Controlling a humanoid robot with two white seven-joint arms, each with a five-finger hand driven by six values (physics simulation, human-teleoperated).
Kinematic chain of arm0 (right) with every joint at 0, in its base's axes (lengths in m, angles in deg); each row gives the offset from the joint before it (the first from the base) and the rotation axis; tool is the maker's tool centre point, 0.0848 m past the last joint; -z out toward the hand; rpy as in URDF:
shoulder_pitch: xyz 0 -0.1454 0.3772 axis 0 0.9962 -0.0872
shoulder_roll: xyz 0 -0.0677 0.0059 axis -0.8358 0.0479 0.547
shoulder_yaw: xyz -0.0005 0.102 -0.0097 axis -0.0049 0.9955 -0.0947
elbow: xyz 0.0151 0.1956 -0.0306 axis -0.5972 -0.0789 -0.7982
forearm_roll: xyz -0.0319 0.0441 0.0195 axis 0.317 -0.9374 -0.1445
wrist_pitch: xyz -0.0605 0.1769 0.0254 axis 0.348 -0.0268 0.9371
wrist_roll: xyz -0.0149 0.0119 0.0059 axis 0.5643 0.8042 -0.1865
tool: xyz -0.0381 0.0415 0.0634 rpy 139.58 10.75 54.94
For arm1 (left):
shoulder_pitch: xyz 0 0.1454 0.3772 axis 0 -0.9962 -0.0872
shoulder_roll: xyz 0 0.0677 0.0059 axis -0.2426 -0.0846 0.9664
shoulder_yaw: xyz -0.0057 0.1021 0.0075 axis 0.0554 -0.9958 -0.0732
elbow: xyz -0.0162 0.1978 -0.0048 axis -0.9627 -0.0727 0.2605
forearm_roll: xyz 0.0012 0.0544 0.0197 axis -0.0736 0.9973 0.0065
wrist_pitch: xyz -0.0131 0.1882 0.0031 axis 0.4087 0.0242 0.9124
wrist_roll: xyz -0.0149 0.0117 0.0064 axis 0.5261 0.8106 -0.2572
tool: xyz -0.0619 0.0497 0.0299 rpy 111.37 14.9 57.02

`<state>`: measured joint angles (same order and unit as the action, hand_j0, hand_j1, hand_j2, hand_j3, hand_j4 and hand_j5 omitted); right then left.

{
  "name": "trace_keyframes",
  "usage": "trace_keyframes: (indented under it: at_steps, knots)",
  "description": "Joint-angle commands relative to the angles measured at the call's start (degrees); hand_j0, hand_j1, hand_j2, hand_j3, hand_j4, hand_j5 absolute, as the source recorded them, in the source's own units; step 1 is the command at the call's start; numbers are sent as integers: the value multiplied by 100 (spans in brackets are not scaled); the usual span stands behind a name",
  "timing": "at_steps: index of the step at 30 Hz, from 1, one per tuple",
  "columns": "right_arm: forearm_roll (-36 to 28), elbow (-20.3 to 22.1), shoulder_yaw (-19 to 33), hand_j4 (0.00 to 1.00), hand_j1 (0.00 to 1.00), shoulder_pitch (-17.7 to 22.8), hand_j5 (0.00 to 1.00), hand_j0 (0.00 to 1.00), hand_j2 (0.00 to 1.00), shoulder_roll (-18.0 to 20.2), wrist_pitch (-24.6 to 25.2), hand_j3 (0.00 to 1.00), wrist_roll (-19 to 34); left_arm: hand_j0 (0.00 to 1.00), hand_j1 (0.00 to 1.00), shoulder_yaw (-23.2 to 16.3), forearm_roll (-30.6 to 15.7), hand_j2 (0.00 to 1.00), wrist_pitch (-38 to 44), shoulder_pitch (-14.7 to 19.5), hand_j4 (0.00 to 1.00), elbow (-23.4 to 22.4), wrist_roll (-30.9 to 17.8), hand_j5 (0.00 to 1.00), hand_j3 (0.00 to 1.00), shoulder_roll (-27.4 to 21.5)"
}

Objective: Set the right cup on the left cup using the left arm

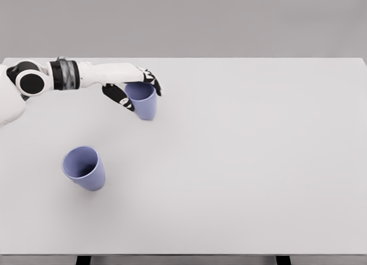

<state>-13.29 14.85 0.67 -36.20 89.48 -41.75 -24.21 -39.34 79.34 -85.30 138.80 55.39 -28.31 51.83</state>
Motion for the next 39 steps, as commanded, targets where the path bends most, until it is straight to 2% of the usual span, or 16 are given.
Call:
trace_keyframes:
  at_steps: [1,12,15,18,22,30,32,39]
  knots:
    - [0,-1,0,100,100,0,100,100,100,0,0,100,1,61,61,14,-86,61,12,0,61,367,-18,61,61,-272]
    - [0,-1,0,100,100,0,100,100,100,0,0,100,1,60,60,5,-587,60,12,132,60,1553,-27,60,60,-1221]
    - [0,-1,0,100,100,0,100,100,100,0,0,100,1,60,60,5,-824,60,12,246,60,2115,-27,60,60,-1704]
    - [0,-1,0,100,100,0,100,100,100,0,0,100,1,60,60,5,-956,60,12,308,60,2476,-27,60,60,-2065]
    - [0,-1,0,100,100,0,100,100,100,0,0,100,1,60,60,5,-1062,60,12,316,60,2704,-27,60,60,-2320]
    - [0,-1,0,100,100,0,100,100,100,0,0,100,1,60,60,40,-1255,60,12,396,60,3390,-44,60,60,-3137]
    - [0,-1,0,100,100,0,100,100,100,0,0,100,1,60,60,40,-1352,60,12,413,60,3654,-185,60,60,-3427]
    - [0,-1,0,100,100,0,100,100,100,0,0,100,1,61,61,40,-1501,61,12,527,61,3996,-483,61,61,-3805]
